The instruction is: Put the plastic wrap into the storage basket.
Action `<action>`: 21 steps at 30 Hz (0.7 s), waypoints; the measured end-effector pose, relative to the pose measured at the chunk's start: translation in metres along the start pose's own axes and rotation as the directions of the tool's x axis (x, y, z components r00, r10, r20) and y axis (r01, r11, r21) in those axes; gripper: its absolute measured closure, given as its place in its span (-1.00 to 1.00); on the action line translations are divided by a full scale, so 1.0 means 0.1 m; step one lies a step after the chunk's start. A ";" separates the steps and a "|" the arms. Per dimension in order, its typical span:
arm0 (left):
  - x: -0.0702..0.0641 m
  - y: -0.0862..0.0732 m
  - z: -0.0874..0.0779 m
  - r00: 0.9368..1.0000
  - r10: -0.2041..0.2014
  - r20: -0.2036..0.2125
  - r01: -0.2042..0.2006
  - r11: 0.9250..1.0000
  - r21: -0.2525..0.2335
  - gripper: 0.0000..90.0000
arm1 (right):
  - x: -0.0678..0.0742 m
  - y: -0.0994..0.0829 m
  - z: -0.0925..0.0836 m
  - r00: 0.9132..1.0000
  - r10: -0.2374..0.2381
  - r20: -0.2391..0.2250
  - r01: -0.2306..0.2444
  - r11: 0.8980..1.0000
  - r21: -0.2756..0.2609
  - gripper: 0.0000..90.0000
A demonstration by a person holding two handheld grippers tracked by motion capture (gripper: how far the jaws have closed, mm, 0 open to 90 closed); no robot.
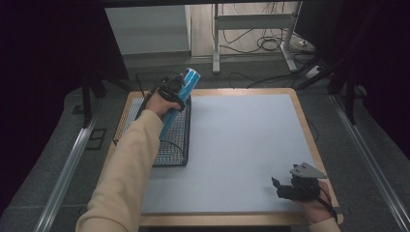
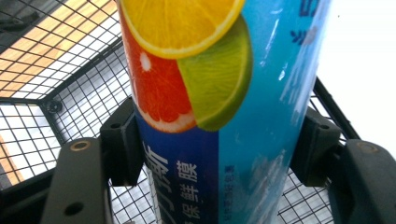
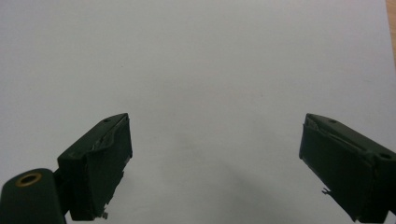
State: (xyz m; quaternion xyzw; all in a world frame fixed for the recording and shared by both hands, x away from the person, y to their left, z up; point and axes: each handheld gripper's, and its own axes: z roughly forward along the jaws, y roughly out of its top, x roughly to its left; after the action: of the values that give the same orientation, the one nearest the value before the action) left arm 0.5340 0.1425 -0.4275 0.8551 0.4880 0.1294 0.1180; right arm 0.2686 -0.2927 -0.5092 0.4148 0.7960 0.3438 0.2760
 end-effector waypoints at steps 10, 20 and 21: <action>0.05 0.01 0.08 0.999 -0.021 -0.032 0.021 1.000 0.009 -0.30 | 0.00 0.00 0.01 1.000 -0.001 0.000 0.001 1.000 0.005 -0.78; 0.04 0.02 0.04 0.998 -0.023 -0.052 0.021 0.999 -0.027 -0.40 | 0.00 0.00 0.00 1.000 -0.004 0.001 0.004 1.000 0.004 -0.78; 0.04 0.02 0.03 0.998 -0.025 -0.059 0.023 0.999 -0.029 -0.45 | 0.00 0.00 0.00 1.000 -0.004 0.001 0.004 1.000 0.005 -0.78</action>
State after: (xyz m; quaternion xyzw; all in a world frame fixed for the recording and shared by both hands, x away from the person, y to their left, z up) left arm 0.5385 0.1450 -0.4298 0.8432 0.4997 0.1602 0.1169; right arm 0.2684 -0.2924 -0.5095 0.4141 0.7974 0.3412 0.2761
